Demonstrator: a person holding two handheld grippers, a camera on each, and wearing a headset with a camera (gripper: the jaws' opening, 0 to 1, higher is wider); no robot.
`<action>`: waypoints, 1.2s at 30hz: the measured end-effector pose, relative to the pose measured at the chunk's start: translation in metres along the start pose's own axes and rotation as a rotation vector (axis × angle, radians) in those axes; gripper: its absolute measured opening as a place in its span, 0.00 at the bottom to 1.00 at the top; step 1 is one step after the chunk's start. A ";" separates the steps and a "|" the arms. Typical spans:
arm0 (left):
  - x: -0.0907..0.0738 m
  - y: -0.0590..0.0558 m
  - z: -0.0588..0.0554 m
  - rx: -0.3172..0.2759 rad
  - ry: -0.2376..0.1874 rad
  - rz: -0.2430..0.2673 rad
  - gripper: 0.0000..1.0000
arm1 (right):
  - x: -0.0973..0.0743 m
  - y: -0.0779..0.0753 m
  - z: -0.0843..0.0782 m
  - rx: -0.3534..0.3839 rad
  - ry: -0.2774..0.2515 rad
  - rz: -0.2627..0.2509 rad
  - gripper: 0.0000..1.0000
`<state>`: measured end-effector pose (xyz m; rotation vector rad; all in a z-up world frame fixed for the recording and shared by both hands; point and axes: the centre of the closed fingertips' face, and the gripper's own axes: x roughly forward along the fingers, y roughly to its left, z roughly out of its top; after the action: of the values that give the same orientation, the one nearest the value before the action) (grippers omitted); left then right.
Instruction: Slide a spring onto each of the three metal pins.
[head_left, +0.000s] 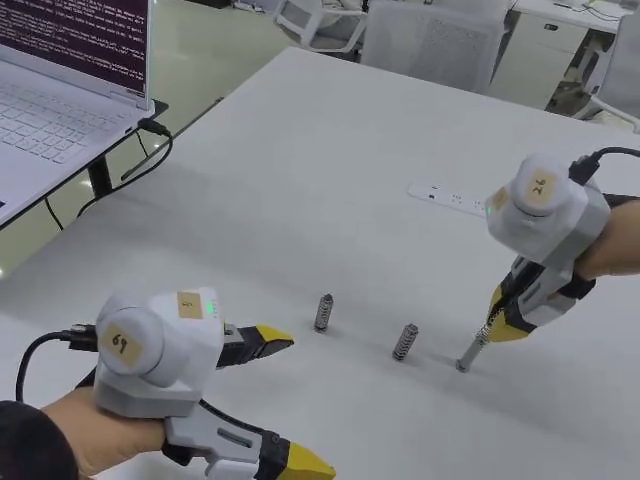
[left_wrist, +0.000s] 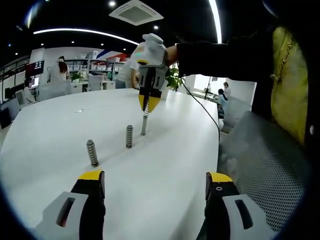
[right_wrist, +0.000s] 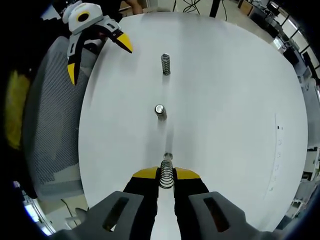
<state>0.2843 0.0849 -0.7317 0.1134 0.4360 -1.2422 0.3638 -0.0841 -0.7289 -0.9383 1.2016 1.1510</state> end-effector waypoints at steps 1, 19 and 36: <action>0.000 0.000 0.000 0.001 -0.001 0.001 0.80 | 0.001 0.000 0.000 -0.001 0.002 0.000 0.08; 0.000 -0.001 0.000 0.001 0.000 -0.004 0.78 | 0.024 0.008 -0.004 -0.011 0.035 0.016 0.08; -0.001 -0.001 0.000 -0.001 -0.001 -0.003 0.78 | 0.049 0.009 -0.009 0.001 0.039 0.022 0.08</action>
<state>0.2831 0.0858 -0.7314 0.1108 0.4362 -1.2453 0.3522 -0.0837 -0.7786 -0.9524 1.2462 1.1541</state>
